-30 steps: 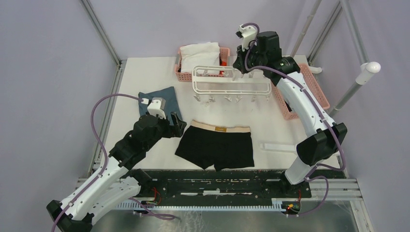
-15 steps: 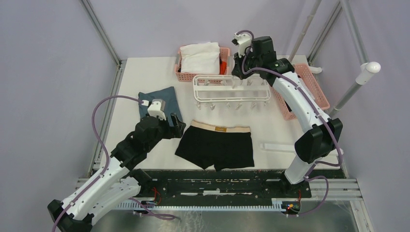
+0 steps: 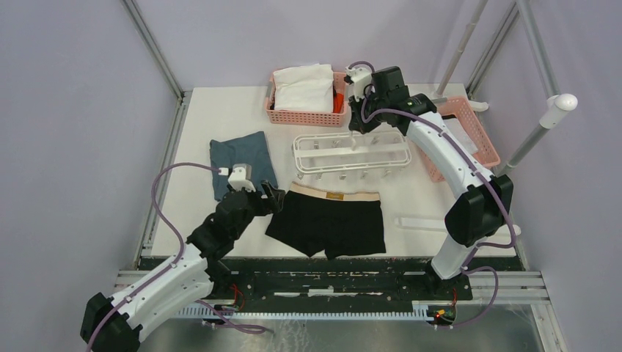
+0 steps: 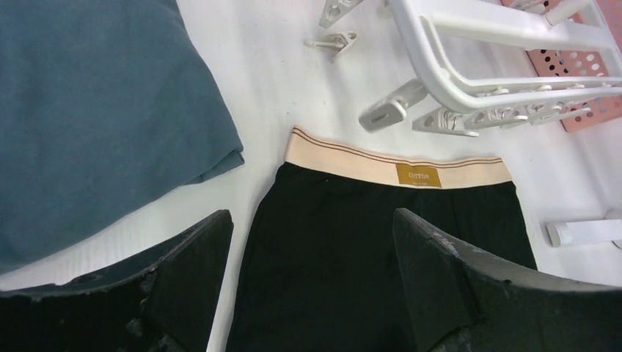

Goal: Clip the underwear to the hanger
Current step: Open the clamp at the hanger.

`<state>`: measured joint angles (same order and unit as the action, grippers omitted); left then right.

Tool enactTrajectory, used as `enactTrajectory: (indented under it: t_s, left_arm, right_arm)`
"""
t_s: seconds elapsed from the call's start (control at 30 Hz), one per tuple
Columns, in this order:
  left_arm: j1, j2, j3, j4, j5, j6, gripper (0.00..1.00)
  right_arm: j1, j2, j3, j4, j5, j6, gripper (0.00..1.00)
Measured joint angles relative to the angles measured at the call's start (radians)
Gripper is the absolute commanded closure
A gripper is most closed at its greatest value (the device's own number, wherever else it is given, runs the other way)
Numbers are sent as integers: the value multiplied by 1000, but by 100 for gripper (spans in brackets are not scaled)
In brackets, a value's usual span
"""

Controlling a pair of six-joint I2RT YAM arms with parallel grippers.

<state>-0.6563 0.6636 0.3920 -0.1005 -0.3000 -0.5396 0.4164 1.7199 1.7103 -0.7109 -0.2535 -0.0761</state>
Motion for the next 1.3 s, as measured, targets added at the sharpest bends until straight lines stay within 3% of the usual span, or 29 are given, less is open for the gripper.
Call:
enactTrajectory:
  t_s: [0.27,0.43,0.63,0.8,1.0,1.3]
  left_arm:
    - [0,96,-201,460,16,72,18]
    - [0,208,-230,718,85,212,23]
    - [0,326,-235,889,216,349,25]
    - [0,349,-235,954,274,413,25]
    - [0,360,-214,985,269,397,16]
    - [0,328,-10,721,141,109,9]
  right_arm:
    - [0,32,20,-33,0,-8,100]
    - [0,48,61,-91,-2,-23,100]
    - [0,49,110,-110,-18,-27,100]
    - [0,49,131,-123,-23,-26,100]
    - [0,54,139,-129,-33,-28,100]
    - [0,113,137,-112,-32,-49,100]
